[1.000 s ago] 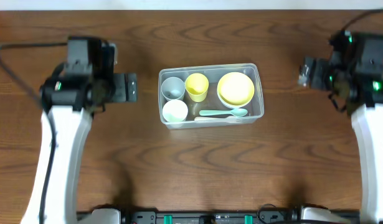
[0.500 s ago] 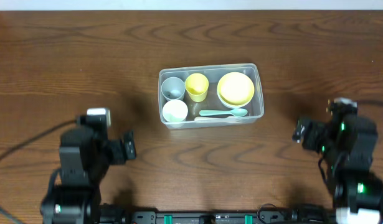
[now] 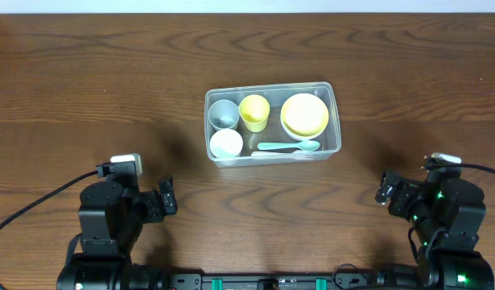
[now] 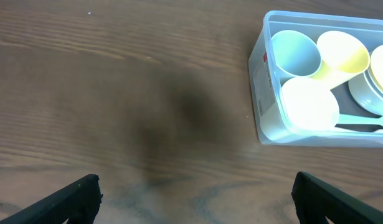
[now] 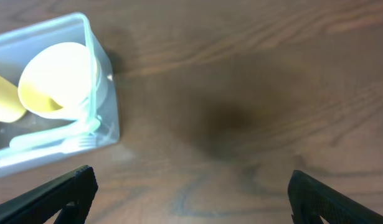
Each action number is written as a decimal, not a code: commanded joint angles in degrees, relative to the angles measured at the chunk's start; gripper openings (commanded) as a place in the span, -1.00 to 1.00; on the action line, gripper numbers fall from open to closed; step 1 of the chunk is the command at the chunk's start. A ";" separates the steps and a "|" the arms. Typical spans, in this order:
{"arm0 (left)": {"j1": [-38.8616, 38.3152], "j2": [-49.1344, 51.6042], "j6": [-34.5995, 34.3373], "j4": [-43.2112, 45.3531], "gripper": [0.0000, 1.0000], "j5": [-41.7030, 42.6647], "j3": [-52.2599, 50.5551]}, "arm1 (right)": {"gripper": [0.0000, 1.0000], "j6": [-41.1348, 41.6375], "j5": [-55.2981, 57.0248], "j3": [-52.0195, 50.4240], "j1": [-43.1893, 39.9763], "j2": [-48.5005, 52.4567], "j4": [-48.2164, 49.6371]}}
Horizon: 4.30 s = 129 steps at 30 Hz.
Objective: Pack container
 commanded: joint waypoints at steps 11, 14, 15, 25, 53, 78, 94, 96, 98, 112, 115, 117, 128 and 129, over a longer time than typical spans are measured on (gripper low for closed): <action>-0.13 0.00 -0.35 0.09 0.96 -0.44 -0.24 | 0.99 0.76 0.61 -0.59 0.90 -0.09 -3.58; -0.13 0.00 -0.35 0.09 0.96 -0.44 -0.22 | 0.99 0.83 -0.17 -0.81 0.90 -1.33 -4.81; -0.13 0.00 -0.37 0.09 0.96 -0.44 -0.22 | 0.99 0.81 -0.28 -1.05 1.03 -2.56 -4.50; -0.13 0.00 -0.35 0.09 0.96 -0.44 -0.24 | 0.98 -2.27 -0.28 -17.25 7.78 -24.48 15.37; -0.13 0.00 -0.37 0.09 0.96 -0.44 -0.24 | 0.99 -14.21 -0.24 -37.16 10.43 -29.94 43.58; -0.07 -0.24 -0.09 -3.06 0.96 -1.14 -0.31 | 0.98 -14.21 -0.24 -37.16 10.43 -29.92 43.58; -0.07 -23.58 16.98 25.55 0.96 -1.11 -25.31 | 0.99 -14.21 -0.24 -37.16 10.43 -29.92 43.58; -0.07 -25.03 18.47 31.67 0.96 -1.11 -28.15 | 0.99 -14.21 -0.24 -37.16 10.43 -29.92 43.58; 0.00 -26.38 19.56 37.11 0.96 -1.11 -30.75 | 0.99 -14.21 -0.24 -37.16 10.43 -29.92 43.58; 0.52 -29.38 22.82 42.66 0.96 -1.38 -36.89 | 0.99 -14.21 -0.24 -37.16 10.43 -29.92 43.58; 0.52 -29.38 21.57 43.47 0.96 -2.10 -38.84 | 0.99 -14.21 -0.24 -37.16 10.43 -29.92 43.58; 0.52 -29.38 21.53 42.47 0.96 -2.19 -38.84 | 0.99 -14.21 -0.24 -37.16 10.43 -29.92 43.58; 0.52 -29.38 17.49 40.92 0.96 -4.52 -38.84 | 0.98 -14.21 -0.24 -37.16 10.43 -29.92 43.58; 0.52 -29.33 17.49 40.92 0.96 -4.55 -38.84 | 0.98 -14.21 -0.24 -37.16 10.43 -29.92 43.58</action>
